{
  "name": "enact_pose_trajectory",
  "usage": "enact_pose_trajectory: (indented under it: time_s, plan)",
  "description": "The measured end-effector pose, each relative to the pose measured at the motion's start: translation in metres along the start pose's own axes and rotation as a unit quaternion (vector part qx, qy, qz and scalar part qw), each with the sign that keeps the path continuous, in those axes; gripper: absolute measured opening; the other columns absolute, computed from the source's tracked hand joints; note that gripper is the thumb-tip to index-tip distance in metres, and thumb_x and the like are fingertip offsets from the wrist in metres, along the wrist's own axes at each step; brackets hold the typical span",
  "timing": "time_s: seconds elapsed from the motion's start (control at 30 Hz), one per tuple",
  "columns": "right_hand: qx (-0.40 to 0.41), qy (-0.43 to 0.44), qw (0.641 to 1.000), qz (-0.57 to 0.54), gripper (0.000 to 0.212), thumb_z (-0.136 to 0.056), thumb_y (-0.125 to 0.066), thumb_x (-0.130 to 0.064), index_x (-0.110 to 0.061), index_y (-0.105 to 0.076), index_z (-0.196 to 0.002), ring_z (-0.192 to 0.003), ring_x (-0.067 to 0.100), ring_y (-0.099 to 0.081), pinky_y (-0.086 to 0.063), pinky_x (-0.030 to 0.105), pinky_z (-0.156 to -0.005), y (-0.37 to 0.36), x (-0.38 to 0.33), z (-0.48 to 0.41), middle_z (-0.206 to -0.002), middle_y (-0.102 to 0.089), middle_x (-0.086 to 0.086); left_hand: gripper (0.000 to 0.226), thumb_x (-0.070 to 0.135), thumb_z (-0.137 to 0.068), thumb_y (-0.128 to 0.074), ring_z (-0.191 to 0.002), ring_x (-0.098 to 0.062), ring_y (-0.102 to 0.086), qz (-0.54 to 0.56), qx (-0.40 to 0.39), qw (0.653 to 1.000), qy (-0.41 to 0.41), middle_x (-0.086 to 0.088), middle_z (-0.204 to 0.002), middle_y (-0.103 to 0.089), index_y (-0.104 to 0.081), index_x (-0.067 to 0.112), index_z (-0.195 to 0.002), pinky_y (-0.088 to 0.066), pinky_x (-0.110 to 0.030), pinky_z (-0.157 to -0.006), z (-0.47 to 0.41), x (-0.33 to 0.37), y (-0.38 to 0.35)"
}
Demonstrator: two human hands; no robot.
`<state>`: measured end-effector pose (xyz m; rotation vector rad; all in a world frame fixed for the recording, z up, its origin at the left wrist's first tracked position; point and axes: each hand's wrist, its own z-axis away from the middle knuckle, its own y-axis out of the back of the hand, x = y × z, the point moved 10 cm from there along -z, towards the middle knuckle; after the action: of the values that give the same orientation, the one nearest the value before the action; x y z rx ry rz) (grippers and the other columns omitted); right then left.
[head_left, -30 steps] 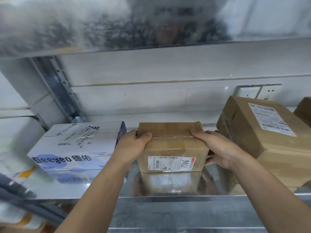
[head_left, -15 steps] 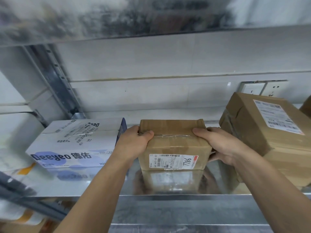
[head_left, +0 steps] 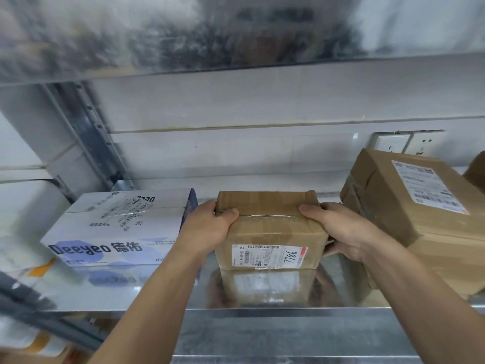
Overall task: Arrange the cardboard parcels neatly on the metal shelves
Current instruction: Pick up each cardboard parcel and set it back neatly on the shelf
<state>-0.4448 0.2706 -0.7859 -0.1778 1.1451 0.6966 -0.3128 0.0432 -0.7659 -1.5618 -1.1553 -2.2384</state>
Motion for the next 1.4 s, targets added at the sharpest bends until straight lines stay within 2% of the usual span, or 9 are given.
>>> enact_pose_trajectory:
  time_s: [0.43, 0.57, 0.8, 0.9, 1.1, 1.17, 1.23, 1.33, 1.4]
  plan:
    - [-0.007, -0.005, 1.0, -0.005, 0.034, -0.097, -0.066, -0.04, -0.011, -0.065, -0.114, -0.095, 0.033, -0.074, -0.061, 0.056, -0.084, 0.002, 0.001, 0.001, -0.1, -0.077, 0.015, 0.02, 0.039, -0.091, -0.07, -0.096, -0.021, -0.069, 0.045, -0.003, 0.999, 0.007, 0.0, -0.099, -0.073, -0.069, 0.02, -0.096, -0.056, -0.041, -0.093, 0.003, -0.002, -0.001]
    - [-0.008, 0.005, 1.0, -0.009, 0.035, -0.096, -0.066, -0.043, -0.015, -0.065, -0.116, -0.101, 0.031, -0.073, -0.061, 0.044, -0.08, 0.003, 0.001, 0.003, -0.107, -0.076, 0.015, 0.015, 0.033, -0.094, -0.069, -0.094, -0.019, -0.07, 0.067, -0.01, 0.998, 0.004, -0.002, -0.099, -0.074, -0.068, 0.018, -0.097, -0.054, -0.033, -0.079, 0.006, -0.001, 0.001]
    - [-0.01, 0.082, 0.994, -0.07, 0.034, -0.097, -0.066, -0.035, -0.018, -0.062, -0.126, -0.104, 0.02, -0.071, -0.053, 0.031, -0.077, 0.003, -0.011, 0.009, -0.117, -0.073, 0.005, 0.008, 0.022, -0.093, -0.071, -0.096, -0.023, -0.068, 0.127, -0.003, 0.991, -0.039, 0.0, -0.1, -0.069, -0.065, 0.017, -0.096, -0.054, -0.039, -0.089, 0.013, 0.009, 0.01]
    - [-0.006, 0.092, 0.987, -0.129, 0.036, -0.099, -0.061, -0.04, -0.019, -0.064, -0.128, -0.101, 0.018, -0.07, -0.052, 0.031, -0.08, 0.005, -0.014, 0.012, -0.114, -0.075, 0.003, 0.02, 0.025, -0.082, -0.075, -0.091, -0.025, -0.069, 0.157, -0.013, 0.987, -0.031, -0.005, -0.098, -0.07, -0.064, 0.021, -0.098, -0.055, -0.045, -0.086, 0.015, 0.008, 0.009]
    - [-0.006, 0.058, 0.978, -0.199, 0.04, -0.102, -0.052, -0.05, -0.017, -0.063, -0.124, -0.114, 0.033, -0.067, -0.055, 0.038, -0.086, 0.007, -0.01, 0.015, -0.123, -0.07, 0.018, 0.029, 0.031, -0.076, -0.067, -0.063, -0.009, -0.064, 0.252, -0.027, 0.967, 0.023, -0.016, -0.143, -0.054, -0.063, 0.02, -0.102, -0.048, -0.028, -0.06, 0.021, -0.005, 0.002]
    - [-0.002, 0.058, 0.975, -0.216, 0.044, -0.102, -0.05, -0.051, -0.016, -0.062, -0.125, -0.108, 0.034, -0.068, -0.054, 0.042, -0.091, 0.008, -0.009, 0.015, -0.123, -0.069, 0.019, 0.023, 0.036, -0.08, -0.066, -0.052, -0.004, -0.058, 0.273, -0.026, 0.962, 0.022, -0.022, -0.147, -0.047, -0.061, 0.021, -0.097, -0.046, -0.026, -0.059, 0.024, -0.005, 0.002]
    - [0.003, 0.057, 0.973, -0.224, 0.042, -0.103, -0.048, -0.052, -0.017, -0.064, -0.12, -0.1, 0.03, -0.067, -0.053, 0.043, -0.09, 0.01, -0.006, 0.014, -0.115, -0.07, 0.016, 0.019, 0.04, -0.084, -0.065, -0.054, -0.005, -0.056, 0.298, -0.033, 0.954, 0.017, -0.023, -0.149, -0.043, -0.059, 0.023, -0.091, -0.044, -0.027, -0.062, 0.026, -0.003, -0.001]
    - [0.009, 0.057, 0.974, -0.22, 0.037, -0.104, -0.047, -0.049, -0.018, -0.063, -0.116, -0.09, 0.025, -0.066, -0.051, 0.039, -0.079, 0.012, -0.004, 0.013, -0.102, -0.069, 0.008, 0.032, 0.052, -0.068, -0.069, -0.064, -0.011, -0.054, 0.317, -0.03, 0.948, 0.018, -0.014, -0.161, -0.032, -0.065, 0.029, -0.09, -0.04, -0.031, -0.065, 0.023, -0.007, -0.001]
    - [0.01, 0.06, 0.974, -0.22, 0.031, -0.105, -0.049, -0.044, -0.019, -0.062, -0.117, -0.084, 0.022, -0.065, -0.049, 0.037, -0.074, 0.012, -0.003, 0.012, -0.095, -0.067, 0.004, 0.029, 0.054, -0.069, -0.07, -0.063, -0.01, -0.054, 0.324, -0.034, 0.945, 0.02, -0.013, -0.156, -0.041, -0.066, 0.033, -0.088, -0.038, -0.031, -0.064, 0.021, -0.009, -0.002]
